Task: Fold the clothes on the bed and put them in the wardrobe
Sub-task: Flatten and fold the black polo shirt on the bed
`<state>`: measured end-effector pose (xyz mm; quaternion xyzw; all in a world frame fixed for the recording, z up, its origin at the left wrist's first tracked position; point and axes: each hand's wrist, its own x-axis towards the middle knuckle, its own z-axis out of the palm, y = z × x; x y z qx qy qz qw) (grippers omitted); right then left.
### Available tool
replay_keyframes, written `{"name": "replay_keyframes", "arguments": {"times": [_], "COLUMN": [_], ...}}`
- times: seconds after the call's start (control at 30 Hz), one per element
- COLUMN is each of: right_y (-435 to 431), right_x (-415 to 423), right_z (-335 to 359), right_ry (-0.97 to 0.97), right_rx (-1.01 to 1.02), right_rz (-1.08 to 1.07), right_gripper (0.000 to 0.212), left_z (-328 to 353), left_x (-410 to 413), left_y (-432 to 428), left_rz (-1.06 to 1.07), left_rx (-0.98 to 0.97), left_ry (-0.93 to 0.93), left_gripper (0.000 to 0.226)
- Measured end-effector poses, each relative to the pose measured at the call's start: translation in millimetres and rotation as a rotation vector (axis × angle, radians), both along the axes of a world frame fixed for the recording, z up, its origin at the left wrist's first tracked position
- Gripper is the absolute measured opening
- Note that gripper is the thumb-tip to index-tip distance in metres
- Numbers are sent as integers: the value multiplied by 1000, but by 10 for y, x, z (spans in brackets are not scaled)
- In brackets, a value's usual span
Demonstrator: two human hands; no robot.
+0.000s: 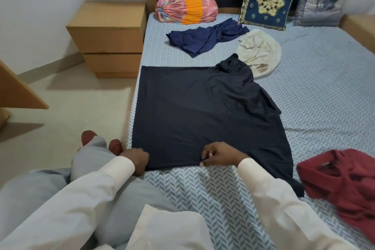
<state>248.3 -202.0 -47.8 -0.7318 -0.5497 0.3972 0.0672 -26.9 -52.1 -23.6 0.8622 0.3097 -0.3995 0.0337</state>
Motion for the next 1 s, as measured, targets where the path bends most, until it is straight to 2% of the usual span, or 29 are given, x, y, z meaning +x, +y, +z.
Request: {"name": "replay_keyframes", "arguments": {"times": [0.1,0.2,0.33,0.43,0.5,0.53,0.6,0.67,0.77,0.8,0.87,0.97,1.0], "right_y": [9,-49,-206,-325,-410,-460,-520,-566,-609,-591,-454,-126,12], "right_x": [299,760,1352,1696,1924,1979,2156,2277,2465,2547,2700,2949,2981], "right_z": [-42,-105,-27,9,-44,-51,-115,-119,-56,-42,18,-18,-22], "right_ry": [-75,-198,-244,-349,-407,-390,-307,-279,-247,-198,-99,-27,-37], "right_rx": [52,44,-36,110,83,15,-81,-129,-218,-212,-107,111,151], "right_rz": [-236,-429,-640,-926,-1112,-1147,-1149,-1115,-1096,-1097,-1155,-1256,-1231], "right_gripper": [17,12,10,9,30,37,27,16,9,10,12,39,41], "left_z": [125,125,10,-33,-67,-66,-76,-91,-85,-99,-144,-176,-186], "left_x": [254,642,1296,1727,1990,2068,2233,2335,2473,2515,2596,2656,2682], "left_y": [53,181,418,570,683,701,752,807,924,990,1131,1249,1274], "left_rz": [25,61,77,83,97,98,83,70,78,81,98,122,115], "left_rx": [23,62,22,-46,-102,-120,-139,-104,-20,0,2,-40,-36], "left_ry": [6,-214,-466,-507,-505,-496,-459,-423,-477,-499,-489,-390,-363], "left_gripper": [36,36,38,61,81,89,99,94,78,80,102,128,132]}}
